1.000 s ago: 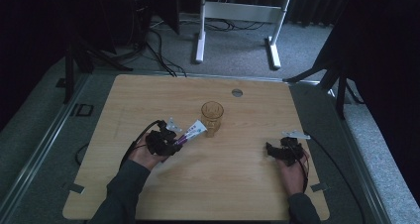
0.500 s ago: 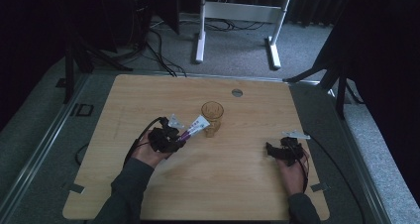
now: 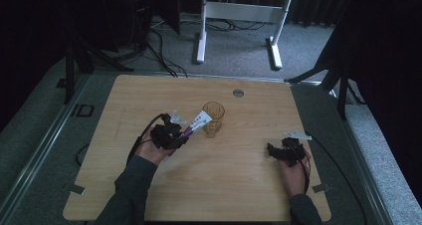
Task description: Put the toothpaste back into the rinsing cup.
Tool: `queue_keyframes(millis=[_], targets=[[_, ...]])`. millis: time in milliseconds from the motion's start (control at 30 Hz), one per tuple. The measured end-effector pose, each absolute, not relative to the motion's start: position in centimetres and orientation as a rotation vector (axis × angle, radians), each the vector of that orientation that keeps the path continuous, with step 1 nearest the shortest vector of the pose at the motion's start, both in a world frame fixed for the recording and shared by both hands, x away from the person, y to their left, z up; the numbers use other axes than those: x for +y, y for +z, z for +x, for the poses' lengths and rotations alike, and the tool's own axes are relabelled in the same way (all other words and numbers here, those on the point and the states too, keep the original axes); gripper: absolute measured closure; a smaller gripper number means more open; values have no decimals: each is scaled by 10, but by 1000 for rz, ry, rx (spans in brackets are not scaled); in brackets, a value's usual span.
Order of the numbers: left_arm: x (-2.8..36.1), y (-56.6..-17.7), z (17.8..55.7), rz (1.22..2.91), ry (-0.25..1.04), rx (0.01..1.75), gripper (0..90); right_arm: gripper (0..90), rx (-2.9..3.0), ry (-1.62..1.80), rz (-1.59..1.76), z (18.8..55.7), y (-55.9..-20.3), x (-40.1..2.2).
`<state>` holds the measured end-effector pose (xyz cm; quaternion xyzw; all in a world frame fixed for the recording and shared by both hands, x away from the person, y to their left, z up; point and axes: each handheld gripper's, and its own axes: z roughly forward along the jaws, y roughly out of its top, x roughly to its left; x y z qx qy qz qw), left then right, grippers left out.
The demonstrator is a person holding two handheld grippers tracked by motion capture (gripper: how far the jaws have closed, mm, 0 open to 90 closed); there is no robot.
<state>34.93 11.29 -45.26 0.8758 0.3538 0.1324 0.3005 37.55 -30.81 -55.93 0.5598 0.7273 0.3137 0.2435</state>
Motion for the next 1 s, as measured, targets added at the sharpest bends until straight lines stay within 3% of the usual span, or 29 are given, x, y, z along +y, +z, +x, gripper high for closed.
queue_keyframes(millis=[1000], targets=[[109, -439, 363, 2205, 422, 990, 741, 195, 1986, 857, 1528, 376, -559, -308]])
